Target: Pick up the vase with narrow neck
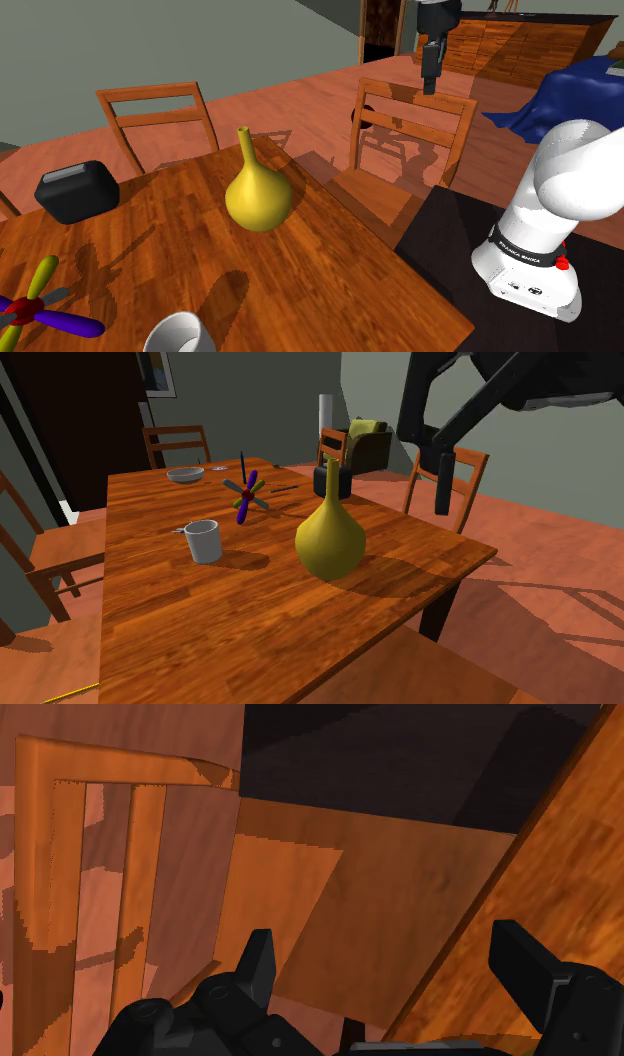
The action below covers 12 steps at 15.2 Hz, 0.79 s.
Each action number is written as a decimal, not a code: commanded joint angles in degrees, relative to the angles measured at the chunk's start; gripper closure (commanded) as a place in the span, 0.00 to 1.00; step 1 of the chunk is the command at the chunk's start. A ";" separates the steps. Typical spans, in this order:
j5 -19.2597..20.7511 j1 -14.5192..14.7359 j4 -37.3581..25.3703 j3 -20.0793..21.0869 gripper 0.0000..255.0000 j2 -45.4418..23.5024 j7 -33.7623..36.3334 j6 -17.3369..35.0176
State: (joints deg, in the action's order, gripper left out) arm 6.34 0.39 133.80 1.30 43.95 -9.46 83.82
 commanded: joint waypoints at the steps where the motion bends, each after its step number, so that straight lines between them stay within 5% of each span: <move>1: 0.00 0.00 0.00 0.00 0.00 0.00 0.00 0.00; 12: -5.78 2.74 -13.13 7.74 0.00 -20.27 9.29 5.91</move>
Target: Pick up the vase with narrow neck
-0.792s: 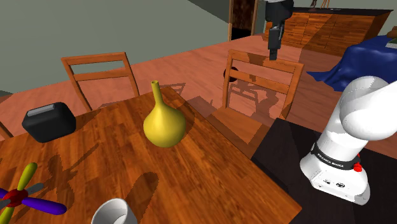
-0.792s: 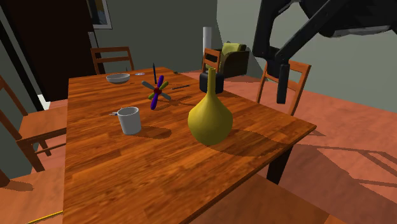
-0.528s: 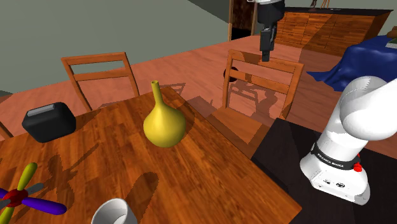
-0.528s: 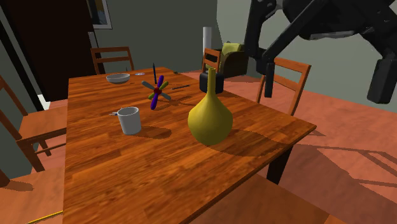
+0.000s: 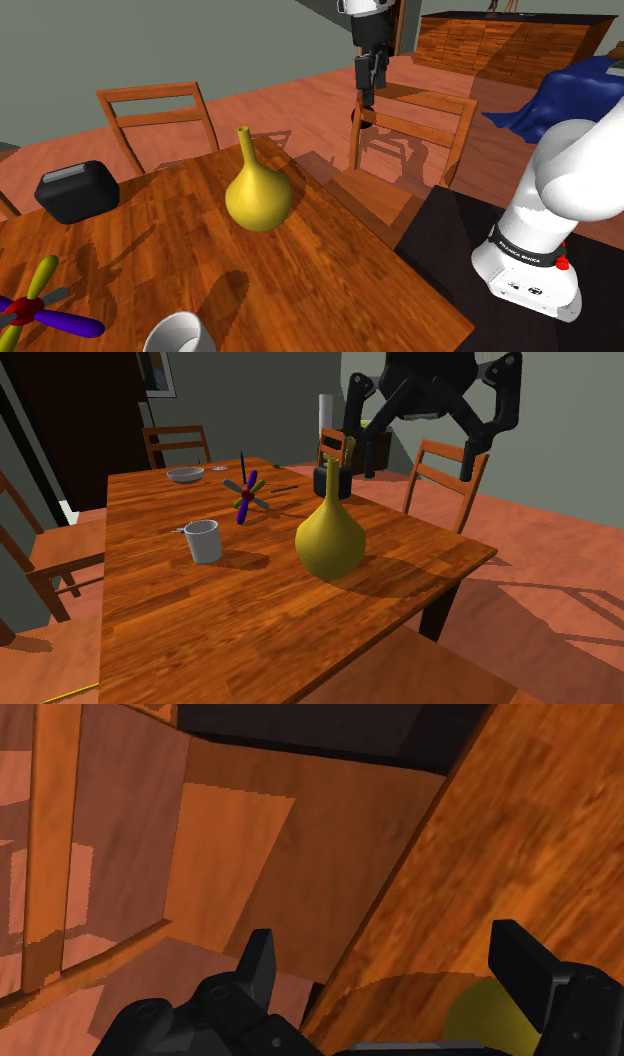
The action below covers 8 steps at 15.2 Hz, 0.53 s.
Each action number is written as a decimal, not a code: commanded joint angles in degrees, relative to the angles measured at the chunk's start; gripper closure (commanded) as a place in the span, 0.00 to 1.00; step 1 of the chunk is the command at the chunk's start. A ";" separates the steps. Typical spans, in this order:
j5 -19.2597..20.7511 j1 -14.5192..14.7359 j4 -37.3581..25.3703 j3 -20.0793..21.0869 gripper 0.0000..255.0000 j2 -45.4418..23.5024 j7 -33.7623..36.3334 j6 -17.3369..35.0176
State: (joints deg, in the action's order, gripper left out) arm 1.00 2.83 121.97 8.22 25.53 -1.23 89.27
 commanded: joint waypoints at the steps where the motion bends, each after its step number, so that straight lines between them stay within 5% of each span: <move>1: -0.68 0.51 -2.89 1.45 0.00 -3.81 1.88 0.77; 8: -0.95 2.13 -15.98 5.53 0.00 -18.14 7.61 1.50</move>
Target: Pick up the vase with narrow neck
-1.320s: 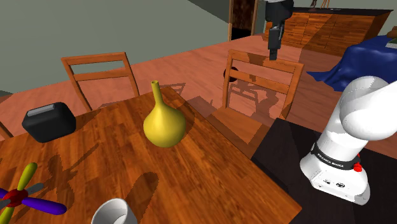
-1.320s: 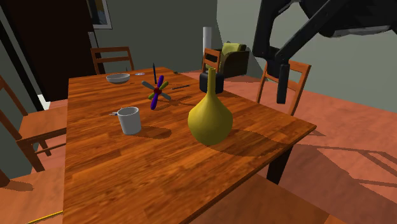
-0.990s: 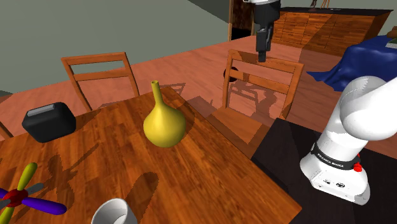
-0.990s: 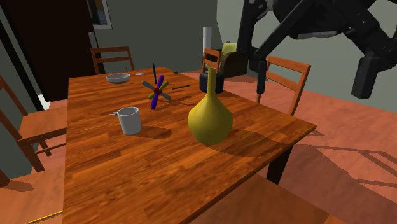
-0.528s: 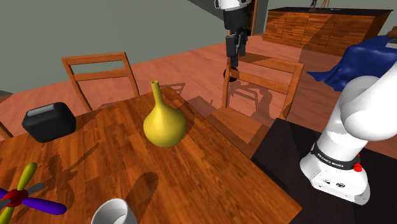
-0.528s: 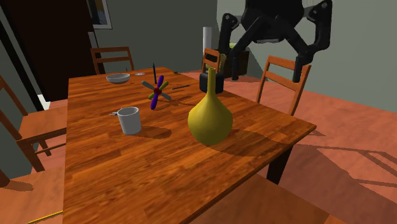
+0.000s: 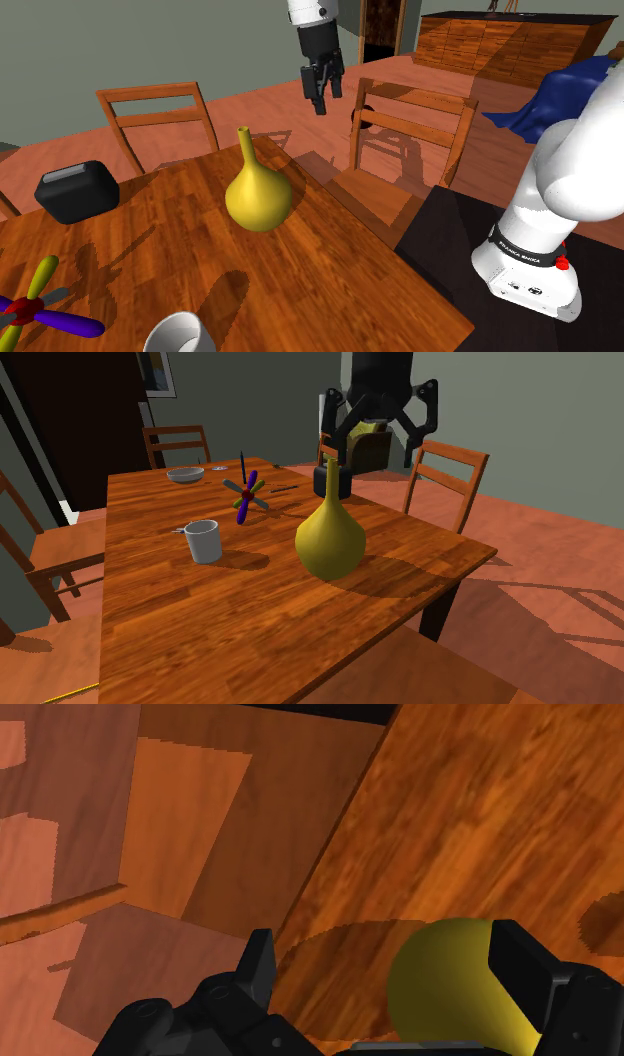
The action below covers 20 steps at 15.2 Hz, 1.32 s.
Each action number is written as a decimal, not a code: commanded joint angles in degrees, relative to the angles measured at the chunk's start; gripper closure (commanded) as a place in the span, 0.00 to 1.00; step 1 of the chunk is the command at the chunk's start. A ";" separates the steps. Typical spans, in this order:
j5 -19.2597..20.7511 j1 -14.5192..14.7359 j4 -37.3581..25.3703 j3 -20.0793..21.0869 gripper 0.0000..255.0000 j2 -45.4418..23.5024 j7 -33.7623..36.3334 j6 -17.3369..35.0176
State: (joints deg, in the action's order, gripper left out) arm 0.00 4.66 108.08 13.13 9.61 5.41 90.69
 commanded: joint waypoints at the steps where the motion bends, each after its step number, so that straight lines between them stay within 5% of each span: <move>1: 0.22 0.61 -4.28 1.13 0.00 -4.38 1.79 -0.04; 9: 3.18 4.56 -26.02 4.24 0.00 -23.25 8.13 -3.70; 14: 6.29 9.42 -47.04 4.85 0.00 -38.27 11.18 -10.10; 20: 6.04 8.96 -41.98 4.78 0.00 -37.59 11.20 -5.73</move>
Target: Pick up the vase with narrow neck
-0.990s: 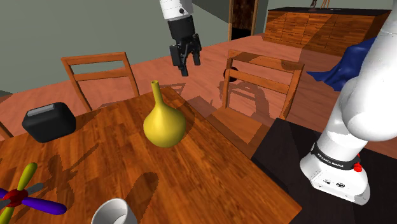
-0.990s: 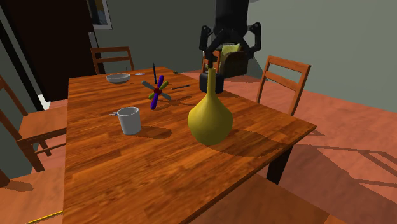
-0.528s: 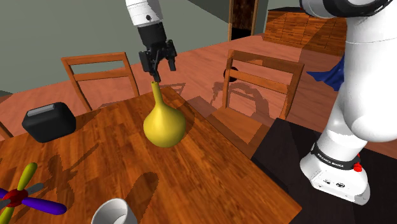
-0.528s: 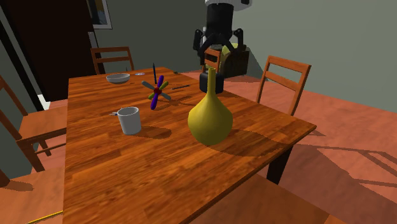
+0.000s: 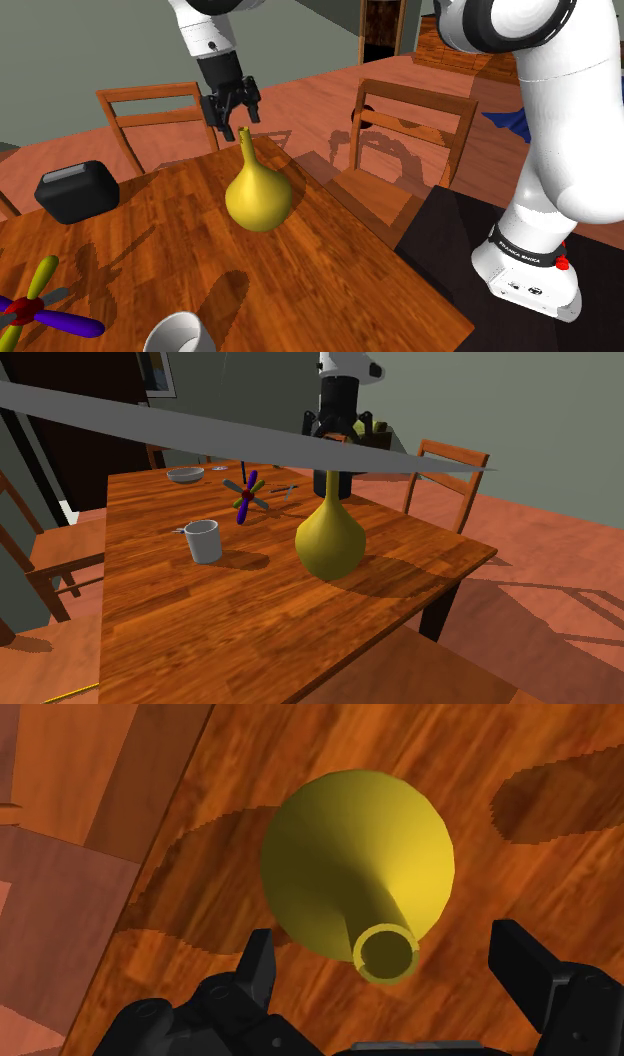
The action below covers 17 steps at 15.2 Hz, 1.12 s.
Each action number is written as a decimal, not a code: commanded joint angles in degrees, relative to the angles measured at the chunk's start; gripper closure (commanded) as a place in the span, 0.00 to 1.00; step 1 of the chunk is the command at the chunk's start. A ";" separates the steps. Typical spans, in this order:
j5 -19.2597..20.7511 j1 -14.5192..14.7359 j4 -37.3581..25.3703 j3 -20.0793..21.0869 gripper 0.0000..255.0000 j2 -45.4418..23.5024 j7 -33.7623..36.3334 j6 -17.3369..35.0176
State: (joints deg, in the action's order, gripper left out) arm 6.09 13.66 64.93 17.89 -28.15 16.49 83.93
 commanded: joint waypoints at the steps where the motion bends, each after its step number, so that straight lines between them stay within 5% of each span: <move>1: -0.10 -0.17 2.29 0.03 0.00 0.38 0.12 1.93; 4: -0.17 -0.35 3.96 0.02 0.00 0.67 0.10 3.31; 5: -0.14 -0.32 3.76 0.02 1.00 0.57 0.10 3.21; 17: -0.02 0.02 0.69 0.03 1.00 0.08 0.13 0.64</move>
State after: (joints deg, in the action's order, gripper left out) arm 6.07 13.61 66.29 17.89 -28.14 16.60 85.23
